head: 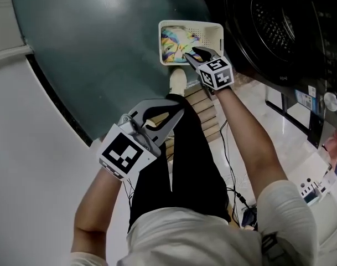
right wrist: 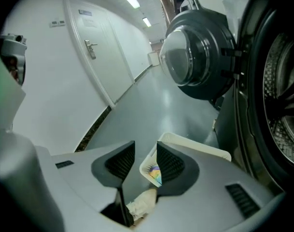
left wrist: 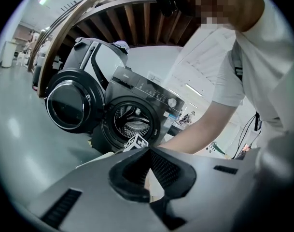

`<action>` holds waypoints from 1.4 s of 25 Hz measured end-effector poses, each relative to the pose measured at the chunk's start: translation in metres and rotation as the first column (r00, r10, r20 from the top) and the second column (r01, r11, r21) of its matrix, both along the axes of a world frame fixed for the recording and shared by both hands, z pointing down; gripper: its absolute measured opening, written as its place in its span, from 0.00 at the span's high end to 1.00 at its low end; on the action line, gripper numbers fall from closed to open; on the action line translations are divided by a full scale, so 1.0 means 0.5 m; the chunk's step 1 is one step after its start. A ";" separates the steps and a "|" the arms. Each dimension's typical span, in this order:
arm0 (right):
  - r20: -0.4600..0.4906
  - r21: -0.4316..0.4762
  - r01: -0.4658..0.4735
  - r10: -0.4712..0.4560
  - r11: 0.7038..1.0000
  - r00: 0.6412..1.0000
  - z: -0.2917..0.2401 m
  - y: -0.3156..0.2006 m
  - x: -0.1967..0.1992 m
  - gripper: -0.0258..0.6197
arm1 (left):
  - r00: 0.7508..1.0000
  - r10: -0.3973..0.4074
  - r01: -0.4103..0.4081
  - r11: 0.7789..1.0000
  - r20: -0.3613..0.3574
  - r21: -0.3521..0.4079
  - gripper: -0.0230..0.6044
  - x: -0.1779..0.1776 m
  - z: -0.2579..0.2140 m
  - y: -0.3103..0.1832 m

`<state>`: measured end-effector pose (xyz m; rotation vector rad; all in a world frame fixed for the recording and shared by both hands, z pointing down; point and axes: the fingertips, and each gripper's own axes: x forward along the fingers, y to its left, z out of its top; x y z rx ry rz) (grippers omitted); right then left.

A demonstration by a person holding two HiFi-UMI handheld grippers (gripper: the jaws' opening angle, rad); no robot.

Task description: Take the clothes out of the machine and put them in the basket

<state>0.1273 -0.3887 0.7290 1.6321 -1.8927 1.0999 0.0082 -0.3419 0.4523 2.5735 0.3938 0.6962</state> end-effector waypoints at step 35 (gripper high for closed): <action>0.055 0.418 -0.005 -0.020 0.908 0.998 -0.962 0.386 -0.445 0.92 | 0.987 -0.093 0.111 0.985 -0.133 0.130 0.97 -0.397 -0.524 0.238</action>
